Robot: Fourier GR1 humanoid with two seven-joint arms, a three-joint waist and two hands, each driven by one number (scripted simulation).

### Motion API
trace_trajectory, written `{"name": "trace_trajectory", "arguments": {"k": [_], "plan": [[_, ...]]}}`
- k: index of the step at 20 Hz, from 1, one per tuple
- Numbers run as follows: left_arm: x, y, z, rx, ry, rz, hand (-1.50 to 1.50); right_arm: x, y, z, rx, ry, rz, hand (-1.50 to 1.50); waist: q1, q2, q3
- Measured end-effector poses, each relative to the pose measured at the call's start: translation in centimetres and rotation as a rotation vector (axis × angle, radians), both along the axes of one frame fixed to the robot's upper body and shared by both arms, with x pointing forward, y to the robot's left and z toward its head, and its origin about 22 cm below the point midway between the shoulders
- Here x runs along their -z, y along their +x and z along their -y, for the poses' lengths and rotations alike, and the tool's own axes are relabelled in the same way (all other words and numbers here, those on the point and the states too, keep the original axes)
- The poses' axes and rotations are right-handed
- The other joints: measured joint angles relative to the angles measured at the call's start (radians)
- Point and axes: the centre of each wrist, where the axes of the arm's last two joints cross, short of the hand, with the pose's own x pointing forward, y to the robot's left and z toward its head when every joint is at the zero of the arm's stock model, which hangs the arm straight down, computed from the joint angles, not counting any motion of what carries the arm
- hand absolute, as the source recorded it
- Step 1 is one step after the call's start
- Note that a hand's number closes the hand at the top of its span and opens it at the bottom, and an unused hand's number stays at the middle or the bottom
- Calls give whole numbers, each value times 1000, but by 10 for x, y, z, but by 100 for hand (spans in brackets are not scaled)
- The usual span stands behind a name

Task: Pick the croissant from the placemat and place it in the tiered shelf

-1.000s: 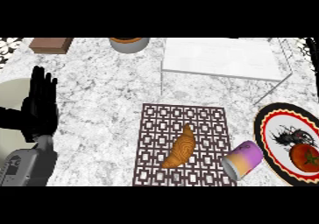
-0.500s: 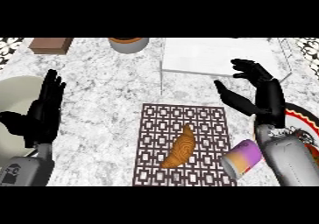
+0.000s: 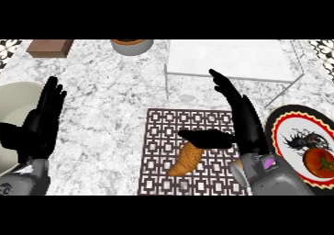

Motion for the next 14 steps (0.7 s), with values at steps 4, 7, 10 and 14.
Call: {"name": "trace_trajectory", "arguments": {"k": [4,7,10,14], "plan": [[-2,-2,4,10,4,-4,0,-21,-5,-23,-112,-200,-135,-150,7,-1,-1],[-3,-2,2,16,11,-10,0,-33,-3,-39,-150,-401,-197,-150,14,-1,-3],[-4,-1,3,22,7,-12,0,-39,1,-54,-174,-585,-229,-150,18,1,-3],[-5,0,9,25,5,-9,0,-40,6,-80,-187,-738,-268,-150,21,3,-2]]}}
